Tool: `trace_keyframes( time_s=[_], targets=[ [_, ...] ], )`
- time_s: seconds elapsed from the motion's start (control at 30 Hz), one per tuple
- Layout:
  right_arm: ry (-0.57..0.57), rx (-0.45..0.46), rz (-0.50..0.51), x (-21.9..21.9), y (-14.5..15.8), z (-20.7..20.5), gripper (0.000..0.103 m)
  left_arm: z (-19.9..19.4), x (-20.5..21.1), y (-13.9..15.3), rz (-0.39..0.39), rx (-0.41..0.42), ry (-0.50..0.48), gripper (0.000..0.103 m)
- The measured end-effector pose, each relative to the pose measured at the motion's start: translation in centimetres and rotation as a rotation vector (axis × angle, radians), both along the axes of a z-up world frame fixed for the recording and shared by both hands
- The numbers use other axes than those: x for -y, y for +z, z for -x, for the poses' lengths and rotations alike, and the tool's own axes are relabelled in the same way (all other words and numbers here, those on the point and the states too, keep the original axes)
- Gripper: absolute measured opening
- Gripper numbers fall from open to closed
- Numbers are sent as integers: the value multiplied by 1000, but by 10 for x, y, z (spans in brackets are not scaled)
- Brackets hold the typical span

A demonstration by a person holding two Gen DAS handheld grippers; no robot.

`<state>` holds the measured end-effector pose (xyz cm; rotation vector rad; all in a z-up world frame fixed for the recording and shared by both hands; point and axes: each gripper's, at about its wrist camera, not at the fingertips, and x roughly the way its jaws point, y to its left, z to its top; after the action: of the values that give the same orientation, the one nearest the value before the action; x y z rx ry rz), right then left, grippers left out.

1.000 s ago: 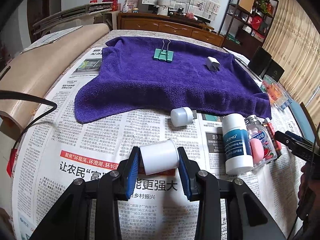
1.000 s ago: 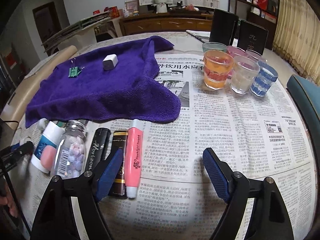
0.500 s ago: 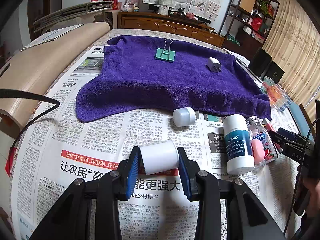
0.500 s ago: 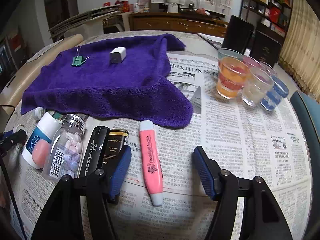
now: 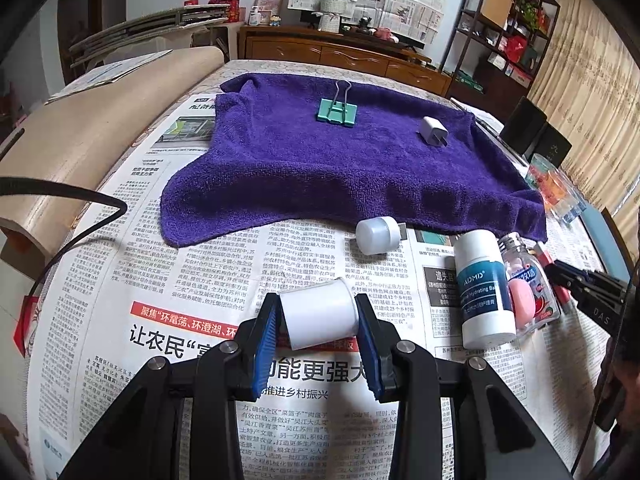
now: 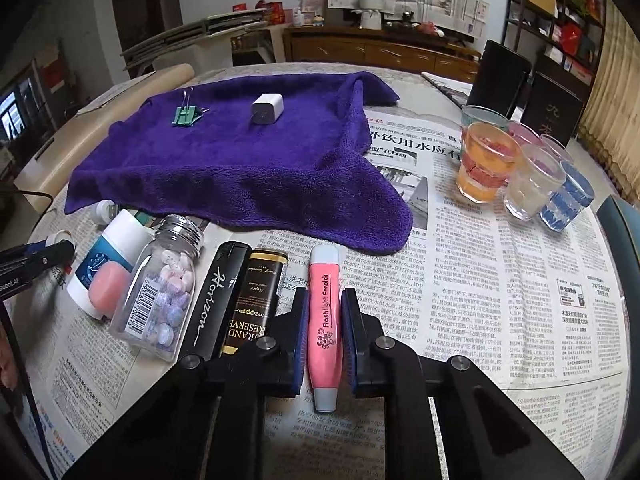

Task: Organize rigid objects
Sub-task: 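Carry and release the pink tube on the towel while the left tool releases the tape roll there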

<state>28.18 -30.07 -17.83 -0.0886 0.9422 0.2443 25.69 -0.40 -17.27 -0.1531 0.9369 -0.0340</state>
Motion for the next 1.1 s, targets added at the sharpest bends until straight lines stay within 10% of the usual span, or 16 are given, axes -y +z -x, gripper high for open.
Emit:
trace_keyframes(
  time_s=[1.1],
  targets=[
    [5,51,-158,-19,66,-52,16,-65,-6,60,11,118,-39,35]
  ],
)
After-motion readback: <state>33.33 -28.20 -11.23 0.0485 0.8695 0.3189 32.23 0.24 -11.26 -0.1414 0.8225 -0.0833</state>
